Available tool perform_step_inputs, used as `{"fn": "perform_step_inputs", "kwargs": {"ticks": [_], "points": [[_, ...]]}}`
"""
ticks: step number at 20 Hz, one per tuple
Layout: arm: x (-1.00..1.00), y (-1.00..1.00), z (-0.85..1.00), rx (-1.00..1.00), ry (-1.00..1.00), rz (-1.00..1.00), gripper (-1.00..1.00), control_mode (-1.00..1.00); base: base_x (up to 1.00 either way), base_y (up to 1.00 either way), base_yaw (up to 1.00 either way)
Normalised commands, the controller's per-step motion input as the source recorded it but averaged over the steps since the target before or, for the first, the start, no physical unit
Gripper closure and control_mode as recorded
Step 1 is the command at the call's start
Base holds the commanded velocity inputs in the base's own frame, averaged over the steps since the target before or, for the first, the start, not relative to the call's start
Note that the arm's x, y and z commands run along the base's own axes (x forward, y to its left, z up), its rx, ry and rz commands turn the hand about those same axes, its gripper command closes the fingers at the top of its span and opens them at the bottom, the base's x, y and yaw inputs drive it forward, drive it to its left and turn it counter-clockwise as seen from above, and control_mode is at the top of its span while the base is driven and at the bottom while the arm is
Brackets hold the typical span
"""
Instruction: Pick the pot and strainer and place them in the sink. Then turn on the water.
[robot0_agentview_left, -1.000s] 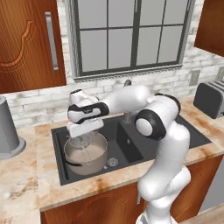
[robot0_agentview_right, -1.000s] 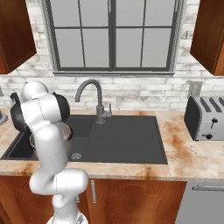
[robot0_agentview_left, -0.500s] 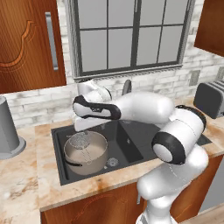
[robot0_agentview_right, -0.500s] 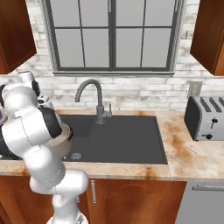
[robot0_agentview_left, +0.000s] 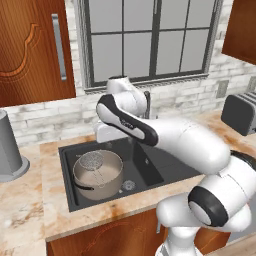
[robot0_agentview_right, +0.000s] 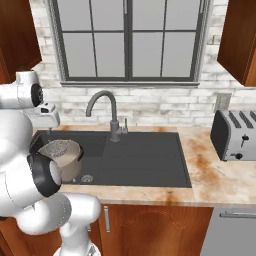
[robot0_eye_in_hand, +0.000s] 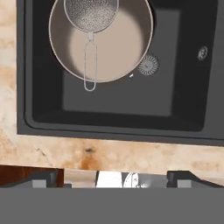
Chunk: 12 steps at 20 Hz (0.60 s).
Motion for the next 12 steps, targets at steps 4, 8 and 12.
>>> {"fn": "perform_step_inputs", "kwargs": {"ticks": [4, 8, 12], "points": [[-0.78, -0.37, 0.66, 0.08, 0.0, -0.02, -1.0, -1.0, 0.0, 0.0, 0.0], [-0.8, -0.31, 0.6, 0.02, 0.0, -0.01, -1.0, -1.0, 0.0, 0.0, 0.0], [-0.88, -0.23, 0.34, 0.01, -0.01, 0.0, -1.0, -1.0, 0.0, 0.0, 0.0]]}}
